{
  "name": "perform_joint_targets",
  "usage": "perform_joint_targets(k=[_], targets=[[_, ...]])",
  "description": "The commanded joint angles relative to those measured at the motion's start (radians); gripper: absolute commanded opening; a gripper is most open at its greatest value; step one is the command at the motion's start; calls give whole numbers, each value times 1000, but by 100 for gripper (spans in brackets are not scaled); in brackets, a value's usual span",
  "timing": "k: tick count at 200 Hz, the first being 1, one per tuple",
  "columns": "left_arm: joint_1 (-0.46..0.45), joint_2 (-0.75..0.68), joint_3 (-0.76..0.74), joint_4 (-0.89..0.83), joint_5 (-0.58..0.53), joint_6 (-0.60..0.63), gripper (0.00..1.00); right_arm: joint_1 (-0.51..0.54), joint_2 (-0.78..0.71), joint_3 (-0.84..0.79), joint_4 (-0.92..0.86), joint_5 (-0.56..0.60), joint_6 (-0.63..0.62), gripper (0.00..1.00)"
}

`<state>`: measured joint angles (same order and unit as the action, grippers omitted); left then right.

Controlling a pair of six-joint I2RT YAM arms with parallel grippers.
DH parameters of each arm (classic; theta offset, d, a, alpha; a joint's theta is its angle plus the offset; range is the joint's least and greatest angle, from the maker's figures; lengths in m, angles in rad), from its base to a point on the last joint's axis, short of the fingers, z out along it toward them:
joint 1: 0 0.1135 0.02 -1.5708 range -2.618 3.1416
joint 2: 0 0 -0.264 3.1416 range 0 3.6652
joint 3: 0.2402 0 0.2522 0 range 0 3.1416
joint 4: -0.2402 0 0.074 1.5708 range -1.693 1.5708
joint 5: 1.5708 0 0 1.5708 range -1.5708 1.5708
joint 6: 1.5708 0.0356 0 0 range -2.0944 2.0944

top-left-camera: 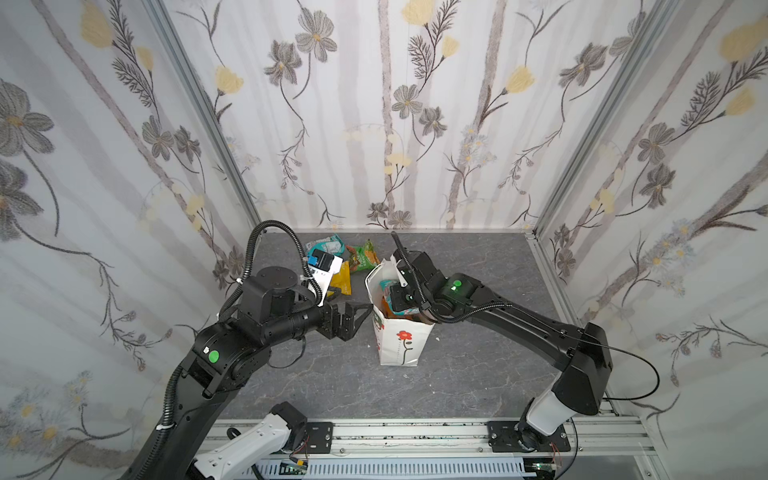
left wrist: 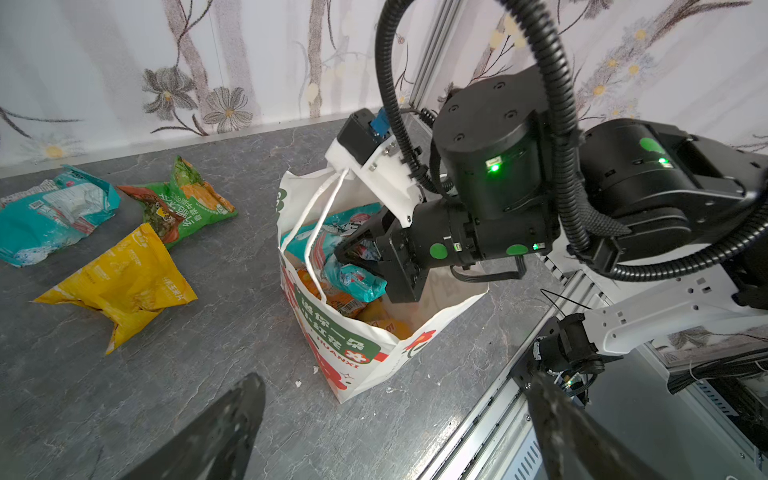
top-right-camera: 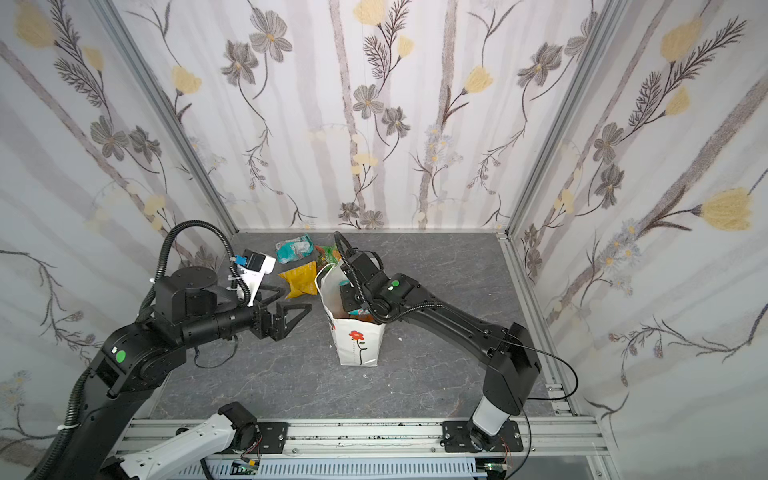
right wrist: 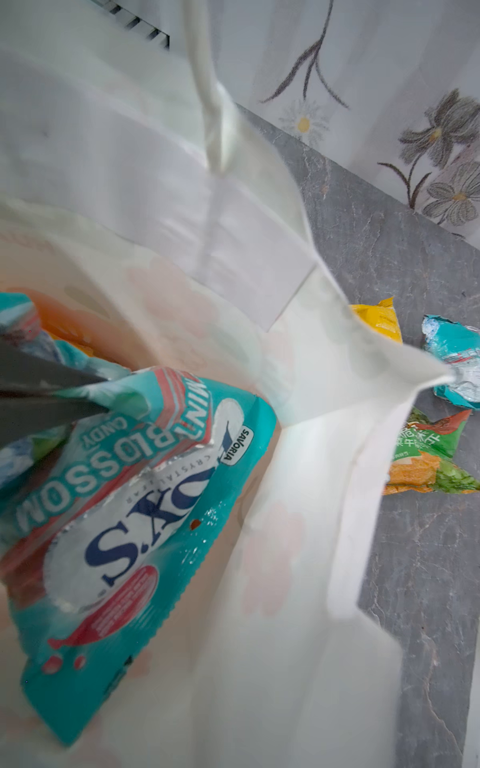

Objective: Take the snacks out of the paper bag
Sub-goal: 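Close the right gripper on the teal Fox's mint packet inside the bag, then lift the Fox's packet out of the bag toward the left gripper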

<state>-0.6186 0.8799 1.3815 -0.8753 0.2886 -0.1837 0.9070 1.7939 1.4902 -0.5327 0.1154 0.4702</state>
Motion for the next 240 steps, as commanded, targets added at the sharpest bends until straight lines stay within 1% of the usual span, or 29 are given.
perform_joint_targets(k=[1, 72, 142, 166, 170, 193, 218, 240], targets=[[0, 6, 3, 26, -6, -6, 100, -3, -30, 7, 62, 58, 11, 0], [0, 9, 4, 48, -5, -29, 100, -5, -85, 41, 77, 74, 9, 0], [-1, 20, 20, 95, 18, -93, 100, -3, -167, 55, 111, 91, 10, 0], [0, 34, 42, 102, 6, -144, 100, 2, -191, 51, 139, 98, 1, 0], [0, 38, 48, 101, 2, -154, 100, 4, -223, 51, 143, 101, 0, 0], [0, 56, 65, 101, -25, -220, 100, 27, -273, 36, 195, 116, -26, 0], [1, 70, 105, 123, -44, -298, 100, 74, -338, -15, 311, 133, -98, 0], [2, 73, 103, 185, -5, -368, 100, 117, -378, -52, 394, 151, -165, 0]])
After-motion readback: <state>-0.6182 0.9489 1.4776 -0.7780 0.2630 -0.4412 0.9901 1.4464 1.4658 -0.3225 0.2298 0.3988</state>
